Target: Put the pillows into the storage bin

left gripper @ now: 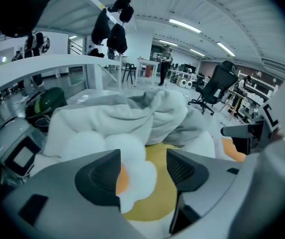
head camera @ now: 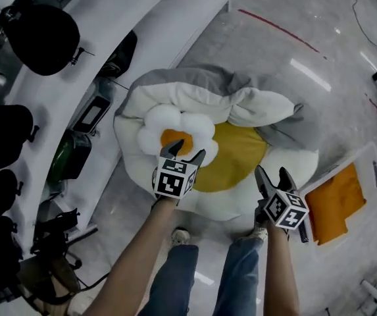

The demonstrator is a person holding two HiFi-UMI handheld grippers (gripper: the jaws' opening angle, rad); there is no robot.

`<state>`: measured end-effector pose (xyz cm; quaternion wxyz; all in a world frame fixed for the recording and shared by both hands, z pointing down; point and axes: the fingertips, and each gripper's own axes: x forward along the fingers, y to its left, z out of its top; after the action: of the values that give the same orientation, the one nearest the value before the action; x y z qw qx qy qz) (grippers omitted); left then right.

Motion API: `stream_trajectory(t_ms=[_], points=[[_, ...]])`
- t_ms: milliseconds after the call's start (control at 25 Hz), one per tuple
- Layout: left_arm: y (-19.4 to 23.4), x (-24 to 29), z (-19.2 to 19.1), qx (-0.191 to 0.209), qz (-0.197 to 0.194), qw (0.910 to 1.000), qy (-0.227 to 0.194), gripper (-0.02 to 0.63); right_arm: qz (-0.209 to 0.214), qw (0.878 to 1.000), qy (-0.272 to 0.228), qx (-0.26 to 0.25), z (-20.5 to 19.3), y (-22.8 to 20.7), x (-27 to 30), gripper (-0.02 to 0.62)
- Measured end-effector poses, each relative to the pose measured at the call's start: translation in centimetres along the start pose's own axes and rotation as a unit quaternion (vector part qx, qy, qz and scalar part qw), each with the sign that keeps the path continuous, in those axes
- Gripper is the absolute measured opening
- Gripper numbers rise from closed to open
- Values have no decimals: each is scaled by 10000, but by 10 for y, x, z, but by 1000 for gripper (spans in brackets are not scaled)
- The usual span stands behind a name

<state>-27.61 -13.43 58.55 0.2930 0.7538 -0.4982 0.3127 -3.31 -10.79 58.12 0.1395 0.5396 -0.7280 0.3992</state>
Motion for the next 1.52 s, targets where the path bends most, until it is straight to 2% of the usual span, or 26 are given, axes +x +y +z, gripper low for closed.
stream_trajectory(t_ms=[160, 280, 440, 640, 960, 1040, 1120, 1200, 1320, 1520], points=[[90, -19, -43, -199, 397, 9990, 37, 293, 398, 9978, 296, -438, -34, 72, 63, 385], [138, -22, -74, -291, 616, 9977, 50, 293, 610, 9943, 481, -730, -67, 107, 100, 385], [186, -11, -111, -370, 880, 9954, 26, 296, 723, 9900, 705, -988, -110, 125, 142, 385], [220, 16, -140, -417, 969, 9944, -52, 301, 719, 9881, 829, -1074, -147, 118, 184, 385], [234, 58, -152, -437, 1065, 9934, 13, 310, 792, 9861, 1057, -1012, -173, 108, 228, 370], [231, 61, -151, -419, 1047, 9936, 77, 263, 786, 9845, 1115, -1104, -177, 115, 231, 287], [227, 59, -149, -380, 987, 9943, 148, 182, 814, 9829, 1169, -1167, -176, 124, 227, 164], [219, 51, -144, -305, 916, 9952, 167, 122, 868, 9812, 1135, -1296, -168, 133, 215, 91], [199, 30, -135, -264, 821, 9962, 86, 100, 763, 9806, 891, -1573, -149, 139, 183, 64], [142, -19, -106, -221, 544, 9982, -105, 100, 436, 9879, 663, -1331, -111, 132, 105, 64]])
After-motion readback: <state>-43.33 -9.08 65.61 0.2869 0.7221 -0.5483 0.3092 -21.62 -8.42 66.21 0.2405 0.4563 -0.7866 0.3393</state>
